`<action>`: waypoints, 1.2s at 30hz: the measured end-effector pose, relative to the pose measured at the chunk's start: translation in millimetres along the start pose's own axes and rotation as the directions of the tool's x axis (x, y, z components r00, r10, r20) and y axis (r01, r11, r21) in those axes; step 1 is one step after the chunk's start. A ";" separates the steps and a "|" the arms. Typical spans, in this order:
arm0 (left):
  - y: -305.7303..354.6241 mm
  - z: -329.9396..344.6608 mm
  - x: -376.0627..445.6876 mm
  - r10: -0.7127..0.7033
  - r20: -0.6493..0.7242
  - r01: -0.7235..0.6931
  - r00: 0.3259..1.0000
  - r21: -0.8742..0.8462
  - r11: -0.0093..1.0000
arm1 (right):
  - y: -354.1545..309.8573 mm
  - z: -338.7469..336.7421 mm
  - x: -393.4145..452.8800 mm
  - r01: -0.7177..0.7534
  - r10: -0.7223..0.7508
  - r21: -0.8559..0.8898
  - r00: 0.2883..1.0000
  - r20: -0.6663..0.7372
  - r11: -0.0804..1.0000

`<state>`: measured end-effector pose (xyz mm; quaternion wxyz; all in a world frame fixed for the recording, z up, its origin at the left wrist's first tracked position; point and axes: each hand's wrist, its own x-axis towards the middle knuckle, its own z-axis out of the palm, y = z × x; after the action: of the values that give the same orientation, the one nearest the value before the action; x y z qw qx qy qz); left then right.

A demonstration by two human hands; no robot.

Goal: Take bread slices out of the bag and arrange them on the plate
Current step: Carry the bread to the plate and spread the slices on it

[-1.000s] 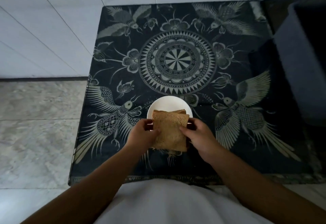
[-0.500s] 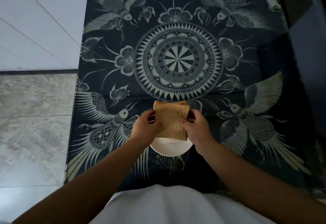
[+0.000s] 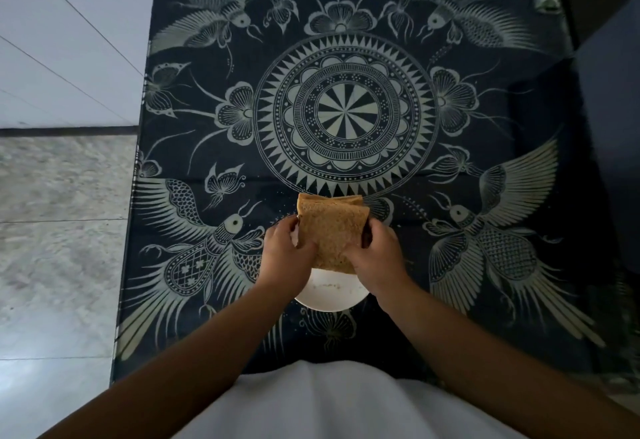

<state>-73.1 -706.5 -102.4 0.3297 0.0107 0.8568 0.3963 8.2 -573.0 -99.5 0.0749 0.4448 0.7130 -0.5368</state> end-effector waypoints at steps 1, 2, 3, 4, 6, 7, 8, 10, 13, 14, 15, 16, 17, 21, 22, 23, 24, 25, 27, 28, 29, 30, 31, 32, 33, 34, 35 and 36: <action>0.0 0.2 -1.3 0.004 0.008 -0.004 1.000 -0.015 1.000 | -0.2 0.3 -0.4 -0.008 0.008 0.013 1.000 0.009 1.000; 0.9 0.6 -2.3 0.008 0.016 -0.007 1.000 -0.030 1.000 | -0.3 0.0 -0.8 -0.016 0.015 0.029 1.000 0.018 0.999; 1.7 0.5 -3.7 0.010 0.020 -0.009 1.000 -0.040 0.999 | -0.3 -0.6 -1.1 -0.021 0.020 0.038 1.000 0.023 0.999; 2.7 0.1 -5.0 0.013 0.020 -0.012 1.000 -0.047 0.999 | 0.1 -1.6 -1.4 -0.022 0.021 0.041 0.999 0.025 0.999; 3.0 -2.0 -9.2 0.027 0.024 -0.026 0.999 -0.066 0.997 | 1.5 -3.5 -2.5 -0.022 0.021 0.040 0.999 0.029 0.999; 2.2 -3.2 -11.8 0.030 0.035 -0.028 0.999 -0.078 0.997 | 2.6 -4.4 -3.4 -0.024 0.023 0.038 0.999 0.031 0.999; 0.8 -3.9 -14.9 0.031 0.049 -0.027 0.998 -0.085 0.996 | 4.0 -5.0 -4.7 -0.028 0.027 0.035 0.999 0.034 0.999; -2.8 -4.6 -20.2 0.034 0.065 -0.029 0.997 -0.078 0.997 | 6.7 -5.9 -7.2 -0.029 0.028 0.024 0.998 0.047 0.999; -7.9 -4.0 -25.2 0.036 0.056 -0.034 0.998 -0.047 0.998 | 10.7 -5.0 -11.5 -0.021 0.022 -0.003 0.998 0.065 1.000; -8.7 -3.5 -26.0 0.037 0.054 -0.035 0.998 -0.044 0.998 | 11.9 -4.6 -12.9 -0.019 0.020 -0.018 0.998 0.062 1.000; -9.2 -3.2 -26.8 0.042 0.055 -0.040 0.998 -0.043 0.998 | 13.1 -4.1 -13.9 -0.015 0.017 -0.031 0.998 0.057 0.999; -9.7 -3.0 -26.9 0.049 0.058 -0.046 0.997 -0.041 0.998 | 13.9 -4.0 -14.7 -0.011 0.013 -0.040 0.998 0.057 0.999; -10.0 -3.3 -26.8 0.055 0.060 -0.053 0.997 -0.037 0.998 | 14.2 -4.0 -15.2 -0.005 0.008 -0.043 0.998 0.061 0.999; -11.4 -5.2 -28.7 0.031 0.061 -0.026 0.998 -0.080 0.996 | 14.5 -5.4 -17.4 0.009 -0.007 -0.032 0.997 0.072 0.999; -12.2 -5.2 -30.2 0.032 0.058 -0.027 0.998 -0.089 0.996 | 15.0 -5.8 -18.7 0.015 -0.013 -0.032 0.998 0.064 0.999; -12.9 -5.0 -32.1 0.045 0.055 -0.040 0.997 -0.085 0.996 | 15.9 -5.9 -20.5 0.025 -0.024 -0.032 0.998 0.058 0.999; -13.5 -5.1 -34.4 0.061 0.055 -0.056 0.997 -0.077 0.995 | 16.4 -5.8 -22.6 0.039 -0.037 -0.034 0.998 0.057 0.999; -13.7 -5.1 -36.6 0.070 0.059 -0.066 0.996 -0.072 0.995 | 16.7 -5.2 -24.7 0.053 -0.050 -0.034 0.997 0.061 0.998; -13.9 -5.3 -40.8 0.070 0.069 -0.065 0.995 -0.067 0.996 | 16.5 -4.4 -29.1 0.075 -0.074 -0.021 0.995 0.065 0.997; -14.4 -5.4 -42.7 0.067 0.073 -0.062 0.995 -0.068 0.996 | 16.4 -4.0 -31.0 0.087 -0.085 -0.021 0.995 0.059 0.996; -15.0 -5.6 -45.0 0.065 0.079 -0.060 0.995 -0.069 0.996 | 16.7 -3.6 -33.2 0.098 -0.096 -0.028 0.994 0.051 0.995; -15.4 -5.8 -47.6 0.064 0.086 -0.058 0.994 -0.068 0.996 | 17.3 -3.1 -35.7 0.104 -0.103 -0.037 0.994 0.045 0.994; -15.9 -6.1 -50.4 0.062 0.091 -0.056 0.994 -0.063 0.996 | 18.6 -2.3 -38.6 0.112 -0.110 -0.039 0.993 0.043 0.993; -16.6 -6.3 -53.2 0.059 0.096 -0.054 0.994 -0.059 0.997 | 20.2 -1.5 -41.7 0.118 -0.116 -0.036 0.992 0.045 0.992; -17.8 -6.6 -55.6 0.057 0.102 -0.052 0.993 -0.058 0.997 | 22.3 -0.6 -44.6 0.120 -0.118 -0.032 0.992 0.050 0.992; -19.4 -6.9 -57.4 0.059 0.107 -0.053 0.992 -0.057 0.997 | 24.2 0.0 -47.4 0.115 -0.114 -0.031 0.992 0.054 0.993; -21.2 -7.1 -58.9 0.060 0.112 -0.054 0.992 -0.057 0.997 | 26.2 0.2 -49.6 0.111 -0.109 -0.035 0.992 0.057 0.993; -22.9 -7.6 -60.2 0.060 0.120 -0.054 0.991 -0.055 0.997 | 27.9 -0.1 -51.5 0.109 -0.107 -0.042 0.993 0.059 0.993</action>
<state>-24.8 -744.1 -81.1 0.3699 0.0506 0.8239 0.4263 58.8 -600.6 -88.8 0.0757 0.3886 0.7455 -0.5362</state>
